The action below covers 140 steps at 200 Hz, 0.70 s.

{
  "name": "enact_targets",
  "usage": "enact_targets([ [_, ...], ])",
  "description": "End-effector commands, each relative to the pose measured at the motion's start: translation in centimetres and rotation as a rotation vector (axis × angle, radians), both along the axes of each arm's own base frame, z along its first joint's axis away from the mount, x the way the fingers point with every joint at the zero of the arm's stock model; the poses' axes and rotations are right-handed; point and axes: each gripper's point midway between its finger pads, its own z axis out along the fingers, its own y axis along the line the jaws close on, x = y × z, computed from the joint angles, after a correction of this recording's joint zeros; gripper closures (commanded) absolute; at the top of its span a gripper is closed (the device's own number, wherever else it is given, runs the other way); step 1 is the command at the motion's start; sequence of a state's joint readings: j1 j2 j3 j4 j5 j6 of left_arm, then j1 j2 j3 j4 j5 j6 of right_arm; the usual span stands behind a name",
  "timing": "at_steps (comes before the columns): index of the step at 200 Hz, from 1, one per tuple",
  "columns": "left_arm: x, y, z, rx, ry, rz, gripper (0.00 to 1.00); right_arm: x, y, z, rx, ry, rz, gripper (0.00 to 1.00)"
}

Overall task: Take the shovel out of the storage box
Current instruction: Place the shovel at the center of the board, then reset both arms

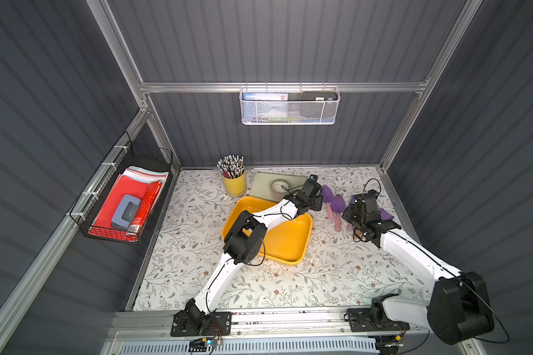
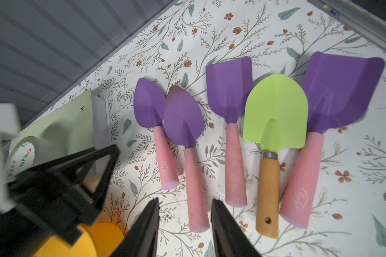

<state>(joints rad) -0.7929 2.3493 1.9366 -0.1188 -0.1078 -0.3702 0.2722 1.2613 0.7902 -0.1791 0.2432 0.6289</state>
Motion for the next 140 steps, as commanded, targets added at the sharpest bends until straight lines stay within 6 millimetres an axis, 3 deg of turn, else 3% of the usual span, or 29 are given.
enact_targets([
  [1, -0.8, 1.9, 18.7, -0.273, -0.348, 0.041, 0.3, 0.0, 0.4, -0.2, 0.018, -0.008, 0.015, 0.57],
  [12, -1.6, 3.3, 21.7, -0.298, -0.416, 0.05, 0.27, 0.1, 0.6, -0.4, 0.021, -0.006, 0.021, 0.57],
  [27, -2.6, 4.8, 23.8, -0.279, -0.464, 0.063, 0.25, 0.1, 0.8, -0.5, 0.024, -0.004, 0.032, 0.57],
  [51, -3.7, 8.2, 23.9, -0.157, -0.51, 0.115, 0.2, 0.1, 1.0, -0.5, 0.02, -0.02, 0.058, 0.56],
  [69, -4.6, 14.0, 23.5, -0.098, -0.557, 0.275, 0.11, -0.1, 0.9, 0.1, 0.003, -0.07, 0.081, 0.55],
  [78, -5.1, 17.1, 24.1, -0.121, -0.588, 0.319, 0.08, -0.4, 0.8, 1.5, -0.004, -0.123, 0.091, 0.55],
  [80, -5.2, 17.8, 23.0, -0.109, -0.577, 0.321, 0.05, -0.2, 0.8, 2.1, -0.003, -0.151, 0.097, 0.55],
  [85, -5.6, 19.8, 23.3, -0.132, -0.588, 0.34, 0.01, -0.2, 0.8, 2.7, -0.011, -0.174, 0.102, 0.55],
  [108, -7.6, 28.9, 24.3, -0.23, -0.674, 0.466, 0.01, -1.1, -0.3, 6.0, -0.074, -0.316, 0.1, 0.54],
  [115, -8.7, 30.8, 24.4, -0.216, -0.718, 0.501, 0.01, -1.5, -0.8, 6.9, -0.101, -0.361, 0.087, 0.47],
  [132, -10.9, 33.8, 24.2, -0.167, -0.781, 0.586, 0.01, -2.5, -2.5, 8.7, -0.169, -0.464, 0.033, 0.03],
  [140, -11.3, 35.0, 23.7, -0.143, -0.779, 0.635, 0.01, -3.0, -3.4, 9.2, -0.203, -0.495, -0.001, 0.01],
])
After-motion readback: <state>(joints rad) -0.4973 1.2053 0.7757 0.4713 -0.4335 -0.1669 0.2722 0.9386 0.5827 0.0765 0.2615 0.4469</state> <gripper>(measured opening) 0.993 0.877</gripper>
